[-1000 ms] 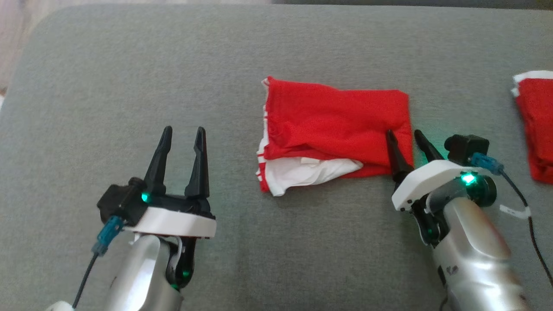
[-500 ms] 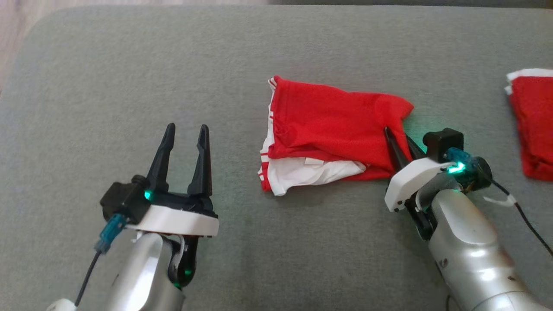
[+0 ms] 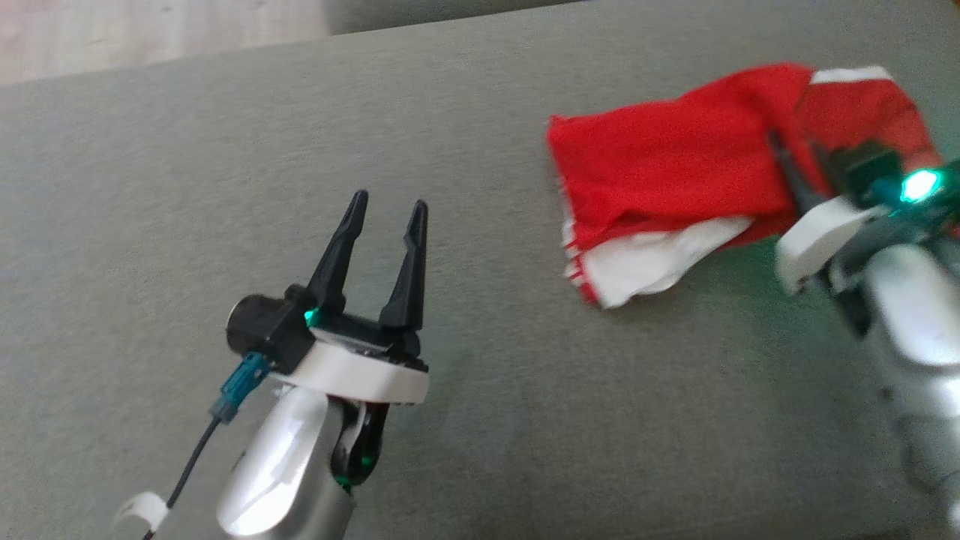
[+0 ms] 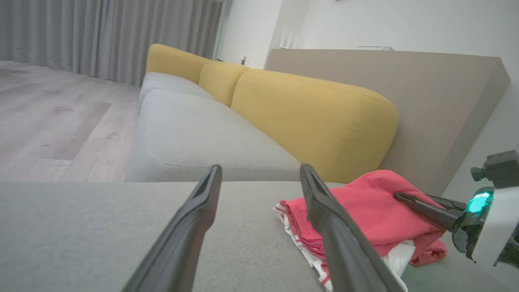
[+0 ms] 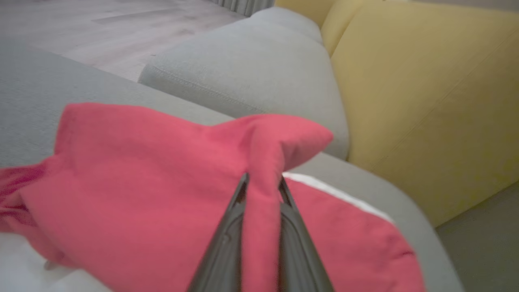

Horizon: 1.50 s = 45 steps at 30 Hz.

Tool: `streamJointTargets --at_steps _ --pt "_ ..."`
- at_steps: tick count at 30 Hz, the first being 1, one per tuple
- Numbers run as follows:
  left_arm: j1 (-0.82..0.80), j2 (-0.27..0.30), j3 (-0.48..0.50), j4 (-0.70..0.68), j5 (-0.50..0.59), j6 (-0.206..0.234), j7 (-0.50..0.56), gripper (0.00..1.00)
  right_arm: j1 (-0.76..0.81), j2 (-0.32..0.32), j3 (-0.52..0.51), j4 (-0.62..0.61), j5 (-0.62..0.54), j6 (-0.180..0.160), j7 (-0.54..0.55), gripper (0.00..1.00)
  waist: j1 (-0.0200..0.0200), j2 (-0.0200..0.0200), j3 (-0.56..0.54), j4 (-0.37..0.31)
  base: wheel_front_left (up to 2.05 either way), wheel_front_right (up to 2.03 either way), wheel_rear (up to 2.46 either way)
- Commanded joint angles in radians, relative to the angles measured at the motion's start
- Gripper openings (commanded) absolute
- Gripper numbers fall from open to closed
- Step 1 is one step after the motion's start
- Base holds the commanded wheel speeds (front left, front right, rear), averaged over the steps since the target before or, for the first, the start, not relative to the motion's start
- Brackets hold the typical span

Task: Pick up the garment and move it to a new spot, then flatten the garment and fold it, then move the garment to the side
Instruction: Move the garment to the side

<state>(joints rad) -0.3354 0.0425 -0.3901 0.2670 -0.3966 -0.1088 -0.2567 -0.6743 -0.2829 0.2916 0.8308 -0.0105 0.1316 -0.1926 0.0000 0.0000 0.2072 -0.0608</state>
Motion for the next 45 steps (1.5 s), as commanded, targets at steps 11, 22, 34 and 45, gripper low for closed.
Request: streamJointTargets --at_steps 11,22,34,45 --pt "-0.125 0.008 -0.014 -0.049 0.009 0.013 -0.005 1.00 -0.106 -0.261 0.016 -0.099 0.109 -0.001 0.053 0.00 0.0000 0.0000 0.120 -0.117 0.00 0.00 0.00" --pt "-0.155 0.008 0.019 -0.028 0.046 -0.006 -0.005 1.00 -0.154 -0.277 -0.104 0.047 0.086 -0.001 0.025 0.00 0.0000 0.0000 0.182 -0.086 0.00 0.00 0.00" --pt "-0.103 0.008 0.105 -0.027 0.040 -0.015 -0.005 1.00 -0.191 -0.221 -0.207 0.115 0.036 -0.001 -0.030 1.00 0.0000 0.0000 0.080 -0.069 0.00 0.00 0.00" --pt "0.015 0.008 0.211 -0.048 0.013 0.000 -0.005 1.00 -0.140 -0.080 -0.220 -0.091 0.105 -0.001 -0.043 1.00 0.0000 0.0000 -0.100 -0.041 0.00 0.00 0.00"
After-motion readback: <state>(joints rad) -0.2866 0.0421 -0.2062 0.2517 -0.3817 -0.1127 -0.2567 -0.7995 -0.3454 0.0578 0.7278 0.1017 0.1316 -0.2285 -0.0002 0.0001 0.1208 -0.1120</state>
